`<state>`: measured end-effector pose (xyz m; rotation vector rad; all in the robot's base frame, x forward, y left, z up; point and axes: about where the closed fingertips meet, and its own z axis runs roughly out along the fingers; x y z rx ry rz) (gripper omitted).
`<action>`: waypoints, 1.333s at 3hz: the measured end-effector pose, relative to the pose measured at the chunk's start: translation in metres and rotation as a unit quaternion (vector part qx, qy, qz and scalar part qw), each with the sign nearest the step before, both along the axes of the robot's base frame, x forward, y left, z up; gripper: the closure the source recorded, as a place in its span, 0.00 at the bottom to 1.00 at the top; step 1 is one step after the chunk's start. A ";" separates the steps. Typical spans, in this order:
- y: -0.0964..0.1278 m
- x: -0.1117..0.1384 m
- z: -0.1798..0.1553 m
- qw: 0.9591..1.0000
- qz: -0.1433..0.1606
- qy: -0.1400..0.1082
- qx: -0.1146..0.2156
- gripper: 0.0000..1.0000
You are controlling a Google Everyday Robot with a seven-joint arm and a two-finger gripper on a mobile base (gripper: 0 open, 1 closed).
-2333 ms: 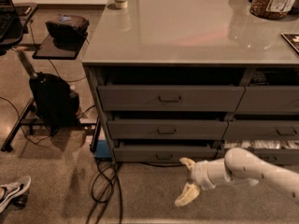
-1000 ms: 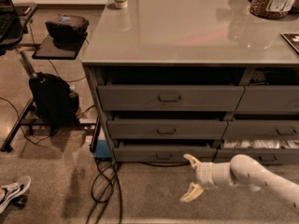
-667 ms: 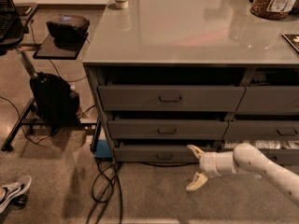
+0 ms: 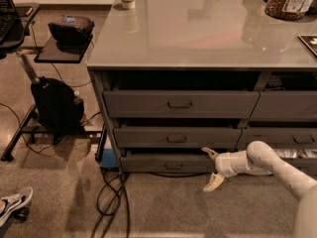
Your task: Open bottom drawer
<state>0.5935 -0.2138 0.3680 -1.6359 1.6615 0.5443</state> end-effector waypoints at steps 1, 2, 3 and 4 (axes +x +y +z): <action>-0.024 0.021 -0.026 1.000 -0.030 0.008 0.000 0.00; -0.024 0.021 -0.026 1.000 -0.030 0.008 0.000 0.00; -0.022 0.023 -0.050 0.999 -0.038 0.000 -0.029 0.00; -0.030 0.027 -0.083 0.996 -0.039 -0.021 -0.080 0.00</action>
Offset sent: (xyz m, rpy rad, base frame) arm 0.0126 -0.0160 -0.0209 0.0020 0.0216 -0.0406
